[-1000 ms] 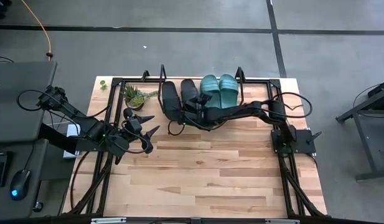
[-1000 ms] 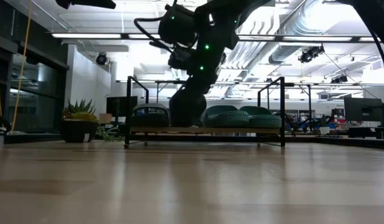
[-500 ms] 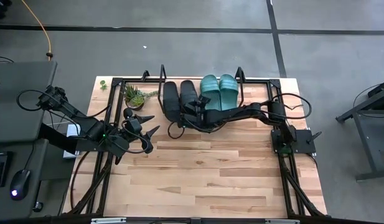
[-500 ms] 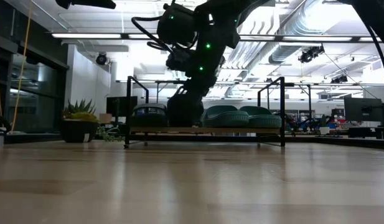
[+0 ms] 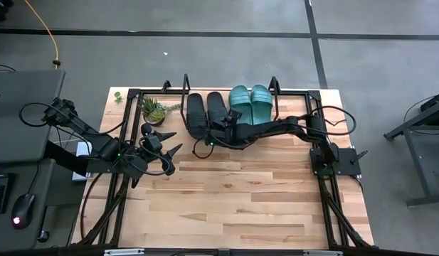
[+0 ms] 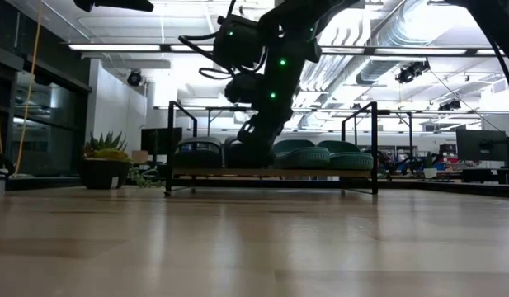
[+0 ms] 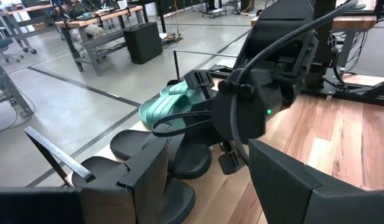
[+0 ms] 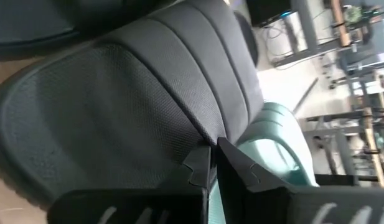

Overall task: Pick and place slides into the shelf
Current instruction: Put the black slide on the shelf

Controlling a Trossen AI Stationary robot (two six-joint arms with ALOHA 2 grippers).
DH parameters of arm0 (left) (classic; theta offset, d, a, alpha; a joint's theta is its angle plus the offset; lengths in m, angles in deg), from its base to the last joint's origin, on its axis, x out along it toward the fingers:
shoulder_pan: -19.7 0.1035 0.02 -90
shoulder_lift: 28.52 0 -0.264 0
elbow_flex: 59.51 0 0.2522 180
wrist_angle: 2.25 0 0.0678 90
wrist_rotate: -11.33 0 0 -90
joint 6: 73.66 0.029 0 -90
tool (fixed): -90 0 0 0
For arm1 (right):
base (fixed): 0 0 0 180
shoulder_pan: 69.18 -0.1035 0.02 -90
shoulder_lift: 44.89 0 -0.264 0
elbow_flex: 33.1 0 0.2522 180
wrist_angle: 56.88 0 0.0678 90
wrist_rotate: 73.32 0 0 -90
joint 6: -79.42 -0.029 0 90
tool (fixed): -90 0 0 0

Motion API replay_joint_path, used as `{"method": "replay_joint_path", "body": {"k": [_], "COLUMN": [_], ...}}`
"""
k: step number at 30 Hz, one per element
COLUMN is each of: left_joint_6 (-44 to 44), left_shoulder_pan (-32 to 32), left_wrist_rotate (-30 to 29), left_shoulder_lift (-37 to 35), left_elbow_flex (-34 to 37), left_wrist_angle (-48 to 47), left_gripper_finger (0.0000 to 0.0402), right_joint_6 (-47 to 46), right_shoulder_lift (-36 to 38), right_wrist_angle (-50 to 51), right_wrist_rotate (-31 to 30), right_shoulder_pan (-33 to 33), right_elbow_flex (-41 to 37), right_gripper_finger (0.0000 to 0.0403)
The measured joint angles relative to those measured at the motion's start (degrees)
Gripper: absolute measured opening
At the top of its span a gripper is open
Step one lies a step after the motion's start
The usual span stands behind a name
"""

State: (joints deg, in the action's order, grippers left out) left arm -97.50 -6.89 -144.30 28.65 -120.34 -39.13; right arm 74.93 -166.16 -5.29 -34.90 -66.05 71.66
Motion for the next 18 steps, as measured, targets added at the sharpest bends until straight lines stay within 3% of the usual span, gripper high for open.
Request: {"method": "replay_joint_path", "body": {"k": [6,18], "left_joint_6": [0.0,0.0], "left_shoulder_pan": [0.0,0.0], "left_wrist_rotate": [0.0,0.0], "left_shoulder_lift": [0.0,0.0], "left_elbow_flex": [0.0,0.0], "left_wrist_angle": [0.0,0.0], "left_gripper_finger": [0.0207,0.0207], "right_joint_6": [1.0,1.8], "right_shoulder_lift": [0.0,0.0], "right_wrist_angle": [-0.6,-1.4], "right_wrist_rotate": [1.6,-0.5], "right_shoulder_pan": [0.3,0.2], "right_elbow_flex": [0.0,0.0], "right_gripper_finger": [0.001,0.0143]}}
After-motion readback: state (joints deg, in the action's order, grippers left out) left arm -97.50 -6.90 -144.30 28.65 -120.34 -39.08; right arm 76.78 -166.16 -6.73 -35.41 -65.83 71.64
